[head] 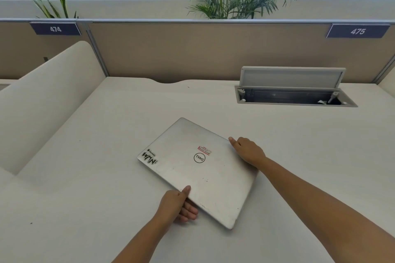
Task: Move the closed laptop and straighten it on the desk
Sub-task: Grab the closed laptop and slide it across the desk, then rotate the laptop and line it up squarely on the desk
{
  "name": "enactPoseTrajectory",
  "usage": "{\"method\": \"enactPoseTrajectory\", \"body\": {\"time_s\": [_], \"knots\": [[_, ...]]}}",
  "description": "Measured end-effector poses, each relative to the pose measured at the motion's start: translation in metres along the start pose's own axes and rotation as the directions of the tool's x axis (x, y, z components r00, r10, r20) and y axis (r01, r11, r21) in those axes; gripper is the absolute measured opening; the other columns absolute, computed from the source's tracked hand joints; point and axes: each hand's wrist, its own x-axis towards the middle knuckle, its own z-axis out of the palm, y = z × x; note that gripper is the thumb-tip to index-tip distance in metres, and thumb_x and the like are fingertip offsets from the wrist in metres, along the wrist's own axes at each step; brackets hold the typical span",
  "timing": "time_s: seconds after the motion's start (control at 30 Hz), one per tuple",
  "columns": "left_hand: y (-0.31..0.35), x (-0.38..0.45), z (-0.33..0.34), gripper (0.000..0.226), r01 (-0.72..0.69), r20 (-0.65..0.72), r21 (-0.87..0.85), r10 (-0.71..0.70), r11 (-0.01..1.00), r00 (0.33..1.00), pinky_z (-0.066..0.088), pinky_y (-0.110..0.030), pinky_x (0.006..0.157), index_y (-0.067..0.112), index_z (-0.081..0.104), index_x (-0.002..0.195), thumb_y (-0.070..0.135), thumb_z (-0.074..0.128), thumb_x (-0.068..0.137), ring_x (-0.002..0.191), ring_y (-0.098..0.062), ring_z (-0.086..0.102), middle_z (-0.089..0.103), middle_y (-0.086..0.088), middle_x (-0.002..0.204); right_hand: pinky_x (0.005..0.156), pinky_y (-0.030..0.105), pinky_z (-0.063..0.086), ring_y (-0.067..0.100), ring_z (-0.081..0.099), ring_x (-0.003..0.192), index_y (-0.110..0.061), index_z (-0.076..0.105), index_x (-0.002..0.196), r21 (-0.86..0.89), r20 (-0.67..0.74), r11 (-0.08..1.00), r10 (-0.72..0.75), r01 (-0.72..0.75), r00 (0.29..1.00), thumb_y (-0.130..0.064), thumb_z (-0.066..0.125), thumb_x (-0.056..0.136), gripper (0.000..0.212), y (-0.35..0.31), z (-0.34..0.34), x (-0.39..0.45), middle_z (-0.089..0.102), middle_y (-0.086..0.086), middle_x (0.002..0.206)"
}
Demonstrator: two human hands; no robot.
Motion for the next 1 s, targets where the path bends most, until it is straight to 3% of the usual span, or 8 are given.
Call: {"method": "enactPoseTrajectory", "body": {"time_s": [0.07,0.23,0.5,0.67,0.73,0.8,0.9,1.0], "knots": [[0.001,0.0,0.0,0.05,0.003,0.005,0.005,-0.003,1.0,1.0,0.045,-0.017,0.034,0.007,0.061,0.058,0.037,0.045,0.094,0.037,-0.014,0.063,0.07,-0.006,0.048,0.065,0.034,0.037,0.021,0.052,0.074,-0.019,0.041,0.068,0.001,-0.01,1.0,-0.009,0.009,1.0,-0.061,0.029,0.09,0.049,0.001,0.0,-0.001,0.048,-0.006,0.071],[0.003,-0.001,0.001,0.046,-0.002,0.011,0.014,0.002,1.0,1.0,0.044,-0.016,0.033,0.005,0.059,0.063,0.036,0.045,0.094,0.035,-0.014,0.061,0.068,-0.005,0.044,0.055,0.029,0.032,0.015,0.049,0.069,-0.02,0.042,0.073,0.023,-0.032,1.0,-0.011,0.012,0.999,-0.064,0.046,0.082,0.045,0.004,0.0,-0.003,0.049,-0.007,0.07],[0.004,-0.005,0.004,0.045,-0.008,-0.014,0.016,0.008,1.0,1.0,0.044,-0.017,0.033,0.006,0.057,0.061,0.036,0.047,0.094,0.034,-0.016,0.06,0.067,-0.006,0.042,0.05,0.028,0.024,0.02,0.044,0.073,-0.023,0.032,0.057,0.075,-0.096,0.996,-0.04,0.048,0.995,-0.063,0.053,0.079,0.05,0.001,-0.003,-0.011,0.04,-0.007,0.062],[0.006,-0.005,0.0,0.048,0.034,0.016,0.027,-0.035,0.999,0.999,0.044,-0.017,0.033,0.002,0.062,0.063,0.038,0.048,0.092,0.034,-0.017,0.06,0.067,-0.009,0.044,0.049,0.027,0.024,0.011,0.039,0.056,-0.025,0.031,0.056,0.088,-0.097,0.995,-0.03,0.038,0.995,-0.061,0.053,0.08,0.049,0.001,-0.005,-0.017,0.039,-0.008,0.058],[0.006,-0.003,-0.005,0.05,0.042,0.039,0.063,-0.044,0.997,0.998,0.045,-0.018,0.034,0.003,0.065,0.062,0.041,0.05,0.091,0.036,-0.019,0.062,0.069,-0.01,0.047,0.055,0.027,0.034,0.011,0.046,0.062,-0.024,0.044,0.062,0.134,-0.062,0.991,0.003,0.006,0.998,-0.054,0.056,0.083,0.038,0.001,-0.01,-0.019,0.049,-0.005,0.066],[0.005,-0.002,-0.01,0.051,0.051,0.048,0.105,-0.056,0.993,0.997,0.046,-0.019,0.034,0.006,0.066,0.059,0.044,0.051,0.089,0.039,-0.02,0.064,0.069,-0.01,0.048,0.074,0.034,0.046,0.02,0.056,0.088,-0.016,0.061,0.085,0.183,-0.093,0.983,0.026,-0.009,0.995,-0.044,0.059,0.085,0.028,0.002,-0.013,-0.023,0.06,0.004,0.091],[0.006,0.001,-0.013,0.053,0.069,0.056,0.159,-0.078,0.985,0.995,0.047,-0.02,0.035,0.007,0.066,0.055,0.047,0.053,0.087,0.041,-0.022,0.065,0.07,-0.012,0.05,0.093,0.036,0.042,0.025,0.051,0.109,-0.012,0.062,0.107,0.325,-0.19,0.946,0.057,0.008,0.98,-0.035,0.061,0.087,0.031,0.002,-0.018,-0.041,0.058,0.01,0.111],[0.012,0.003,-0.016,0.054,0.083,0.092,0.252,-0.109,0.964,0.99,0.046,-0.019,0.037,0.008,0.063,0.055,0.046,0.048,0.089,0.041,-0.022,0.065,0.068,-0.01,0.046,0.093,0.033,0.041,0.018,0.049,0.105,-0.013,0.059,0.111,0.529,-0.184,0.848,0.14,-0.022,0.973,-0.03,0.058,0.089,0.029,0.003,-0.019,-0.069,0.051,0.01,0.12]]}}
